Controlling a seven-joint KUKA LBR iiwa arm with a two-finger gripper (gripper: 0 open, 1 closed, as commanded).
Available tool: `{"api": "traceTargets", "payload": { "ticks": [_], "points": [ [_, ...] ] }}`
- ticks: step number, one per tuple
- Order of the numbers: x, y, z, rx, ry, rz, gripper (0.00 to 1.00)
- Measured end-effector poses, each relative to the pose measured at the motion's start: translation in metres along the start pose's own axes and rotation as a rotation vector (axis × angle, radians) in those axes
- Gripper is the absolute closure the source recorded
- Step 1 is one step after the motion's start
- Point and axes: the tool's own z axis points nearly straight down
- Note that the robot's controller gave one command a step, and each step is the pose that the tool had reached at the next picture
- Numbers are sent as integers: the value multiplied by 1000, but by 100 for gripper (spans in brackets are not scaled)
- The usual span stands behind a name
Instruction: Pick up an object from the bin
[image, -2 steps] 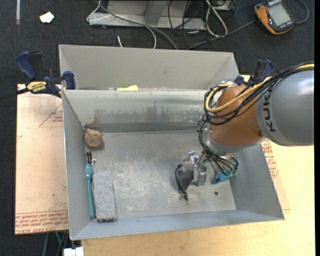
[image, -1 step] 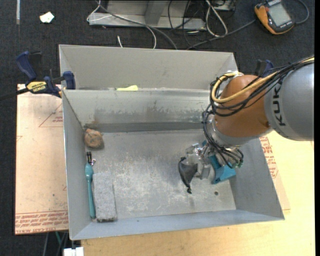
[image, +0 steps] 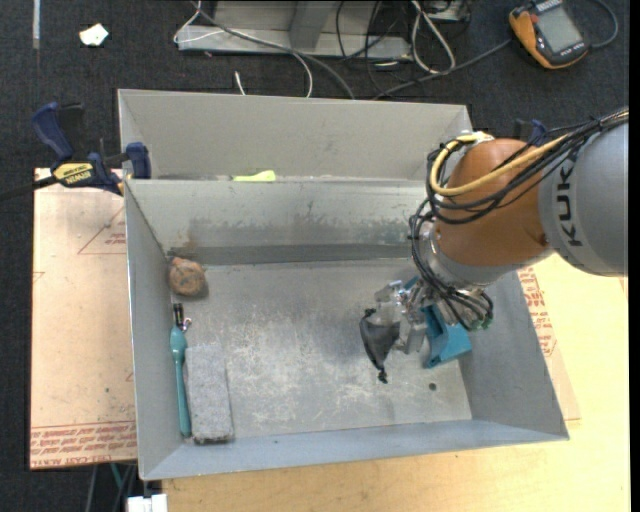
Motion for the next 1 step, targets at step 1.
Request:
{"api": "traceTargets", "payload": {
  "ticks": [1],
  "points": [
    [-1, 0, -9, 0, -3, 1, 100]
  ]
}}
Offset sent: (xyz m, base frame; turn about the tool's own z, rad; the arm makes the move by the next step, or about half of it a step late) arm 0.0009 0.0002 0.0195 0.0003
